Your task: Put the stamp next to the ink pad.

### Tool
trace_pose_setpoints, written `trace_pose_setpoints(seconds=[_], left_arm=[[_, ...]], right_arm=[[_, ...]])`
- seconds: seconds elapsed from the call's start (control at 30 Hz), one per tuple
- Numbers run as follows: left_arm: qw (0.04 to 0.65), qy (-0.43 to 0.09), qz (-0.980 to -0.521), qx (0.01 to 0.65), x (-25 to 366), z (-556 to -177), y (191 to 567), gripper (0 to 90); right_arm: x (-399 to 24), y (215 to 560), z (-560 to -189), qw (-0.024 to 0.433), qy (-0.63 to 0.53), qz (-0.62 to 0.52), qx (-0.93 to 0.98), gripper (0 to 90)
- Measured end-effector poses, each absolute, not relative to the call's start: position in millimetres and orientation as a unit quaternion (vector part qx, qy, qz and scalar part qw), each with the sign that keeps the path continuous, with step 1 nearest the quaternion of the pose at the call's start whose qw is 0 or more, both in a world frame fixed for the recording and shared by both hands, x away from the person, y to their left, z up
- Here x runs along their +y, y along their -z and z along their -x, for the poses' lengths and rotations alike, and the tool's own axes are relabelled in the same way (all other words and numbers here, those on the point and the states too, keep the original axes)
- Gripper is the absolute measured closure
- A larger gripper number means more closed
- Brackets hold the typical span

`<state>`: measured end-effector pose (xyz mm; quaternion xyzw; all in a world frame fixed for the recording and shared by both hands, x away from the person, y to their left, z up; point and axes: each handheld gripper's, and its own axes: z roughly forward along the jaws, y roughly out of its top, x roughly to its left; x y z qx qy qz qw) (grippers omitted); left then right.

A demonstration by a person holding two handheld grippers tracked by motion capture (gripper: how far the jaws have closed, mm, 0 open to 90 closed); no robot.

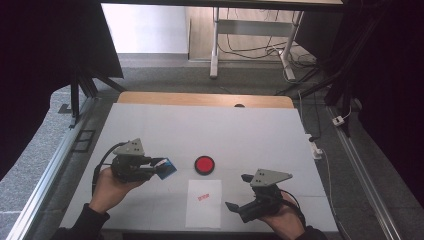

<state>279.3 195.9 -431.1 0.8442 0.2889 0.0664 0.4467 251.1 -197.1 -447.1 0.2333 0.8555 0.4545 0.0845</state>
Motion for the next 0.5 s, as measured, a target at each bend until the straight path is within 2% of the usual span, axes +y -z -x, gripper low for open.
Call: trace_pose_setpoints(seconds=[0.33,0.5], left_arm=[[0.433,-0.076,-0.843,0.311,203.8,-281.5,435.3,69.6],[0.424,-0.081,-0.84,0.327,208.9,-284.6,439.5,69.6]], right_arm=[[-227.5,447.6,-242.7,0.138,-0.445,-0.292,0.835,0.0],[-239.1,450.8,-239.9,0.148,-0.435,-0.311,0.832,0.0]])
